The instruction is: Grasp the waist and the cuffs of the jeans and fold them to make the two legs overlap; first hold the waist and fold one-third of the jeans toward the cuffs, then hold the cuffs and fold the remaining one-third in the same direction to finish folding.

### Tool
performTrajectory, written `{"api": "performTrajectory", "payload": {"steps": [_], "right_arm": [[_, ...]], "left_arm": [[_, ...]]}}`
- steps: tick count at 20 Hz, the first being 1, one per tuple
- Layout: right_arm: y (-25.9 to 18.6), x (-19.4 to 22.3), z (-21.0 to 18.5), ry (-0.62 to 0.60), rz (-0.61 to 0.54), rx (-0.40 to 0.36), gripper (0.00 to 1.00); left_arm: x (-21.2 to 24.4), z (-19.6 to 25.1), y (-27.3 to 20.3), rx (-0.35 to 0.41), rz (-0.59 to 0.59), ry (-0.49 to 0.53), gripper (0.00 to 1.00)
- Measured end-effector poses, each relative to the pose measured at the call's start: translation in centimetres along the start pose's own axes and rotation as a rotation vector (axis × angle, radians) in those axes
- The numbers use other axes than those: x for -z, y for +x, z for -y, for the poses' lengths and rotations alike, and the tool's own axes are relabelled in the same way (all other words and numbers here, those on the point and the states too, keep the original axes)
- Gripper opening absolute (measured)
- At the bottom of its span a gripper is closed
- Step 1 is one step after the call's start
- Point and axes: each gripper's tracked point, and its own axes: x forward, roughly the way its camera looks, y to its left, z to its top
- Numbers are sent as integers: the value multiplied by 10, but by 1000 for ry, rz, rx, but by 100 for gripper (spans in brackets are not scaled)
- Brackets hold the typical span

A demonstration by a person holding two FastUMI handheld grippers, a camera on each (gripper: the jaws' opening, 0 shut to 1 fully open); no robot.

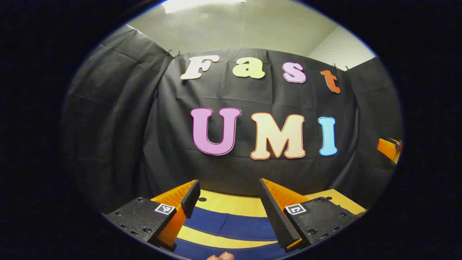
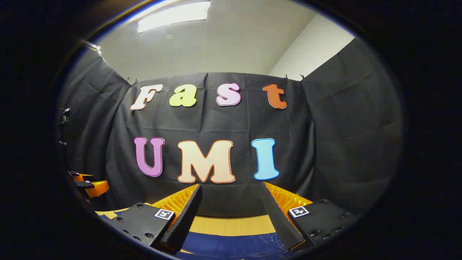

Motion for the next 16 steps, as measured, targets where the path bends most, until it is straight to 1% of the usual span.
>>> {"api": "performTrajectory", "payload": {"steps": [5,8,9,10,11,13,14,16], "right_arm": [[1,2,-8,-6,4,-43,98],[2,1,-12,-30,23,-94,99],[3,3,-13,-33,26,-111,99],[4,7,-15,-33,24,-134,100],[3,14,-18,-28,18,-162,100],[3,32,-23,-19,-3,-220,100],[2,41,-27,-13,-14,-249,100],[1,57,-33,-7,-44,-286,100]], "left_arm": [[-1,-8,4,-15,-2,29,93],[-1,-25,1,-56,-5,55,93],[-2,-31,-2,-70,-8,64,95],[1,-37,-6,-86,-15,80,93],[4,-45,-11,-104,-26,107,96],[13,-65,-28,-151,-60,194,94],[17,-74,-35,-172,-81,246,98],[24,-89,-53,-193,-107,324,96]]}}
